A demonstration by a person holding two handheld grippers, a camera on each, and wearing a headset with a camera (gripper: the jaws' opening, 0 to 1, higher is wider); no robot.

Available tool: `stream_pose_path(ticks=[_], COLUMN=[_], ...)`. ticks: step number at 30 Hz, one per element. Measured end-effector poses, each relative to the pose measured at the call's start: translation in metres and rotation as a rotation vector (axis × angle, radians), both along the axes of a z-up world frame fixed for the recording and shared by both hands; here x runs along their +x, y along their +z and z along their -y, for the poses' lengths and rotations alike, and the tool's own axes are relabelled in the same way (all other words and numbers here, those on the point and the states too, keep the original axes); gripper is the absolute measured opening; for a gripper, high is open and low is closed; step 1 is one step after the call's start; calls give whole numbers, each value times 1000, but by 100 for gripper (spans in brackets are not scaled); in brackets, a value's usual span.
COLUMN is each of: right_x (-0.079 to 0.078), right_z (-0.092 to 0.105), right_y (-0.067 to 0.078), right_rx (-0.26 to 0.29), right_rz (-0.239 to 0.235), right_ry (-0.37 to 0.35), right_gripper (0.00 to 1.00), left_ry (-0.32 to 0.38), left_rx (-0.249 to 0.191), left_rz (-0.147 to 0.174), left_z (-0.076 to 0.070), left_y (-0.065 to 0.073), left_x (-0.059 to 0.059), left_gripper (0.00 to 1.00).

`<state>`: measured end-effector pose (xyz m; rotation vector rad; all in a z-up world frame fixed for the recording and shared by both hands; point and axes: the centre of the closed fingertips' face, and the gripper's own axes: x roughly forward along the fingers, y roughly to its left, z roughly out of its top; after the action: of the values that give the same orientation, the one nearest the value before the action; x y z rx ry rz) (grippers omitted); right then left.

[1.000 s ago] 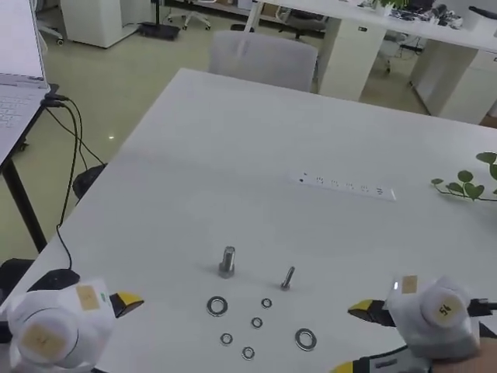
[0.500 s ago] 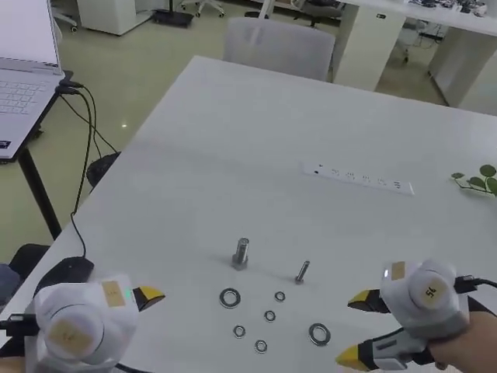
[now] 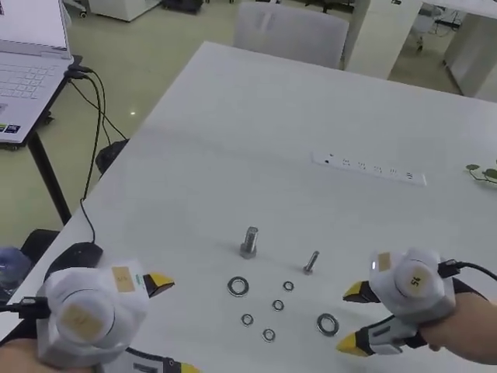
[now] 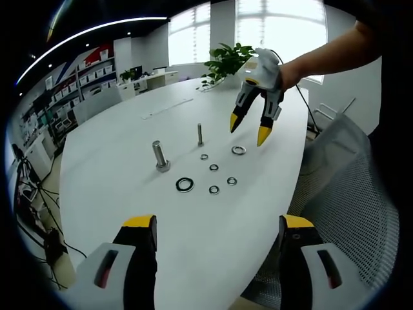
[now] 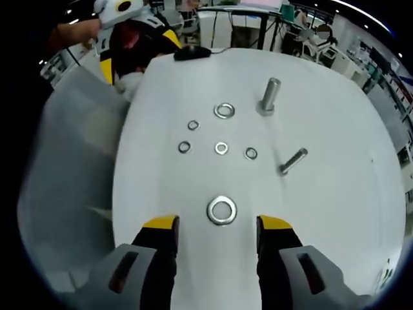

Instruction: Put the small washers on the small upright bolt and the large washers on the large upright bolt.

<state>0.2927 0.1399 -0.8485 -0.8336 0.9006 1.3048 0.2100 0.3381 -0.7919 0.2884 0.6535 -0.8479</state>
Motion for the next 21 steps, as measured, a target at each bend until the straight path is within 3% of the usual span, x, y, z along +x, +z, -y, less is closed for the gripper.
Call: stream_pose_path(ticks=[10, 21], right_x=[1, 3], right_z=[-2, -6], right_y=[-14, -26], right_rx=[-53, -107], right_rz=[-7, -8], right_ry=[74, 146], right_gripper=[46, 44], left_ry=[-3, -5], left_rx=[-4, 28], left_rz=[4, -1], left_z=[-1, -12], left_y=[0, -6], left_x=[-1, 0], left_gripper=[76, 77])
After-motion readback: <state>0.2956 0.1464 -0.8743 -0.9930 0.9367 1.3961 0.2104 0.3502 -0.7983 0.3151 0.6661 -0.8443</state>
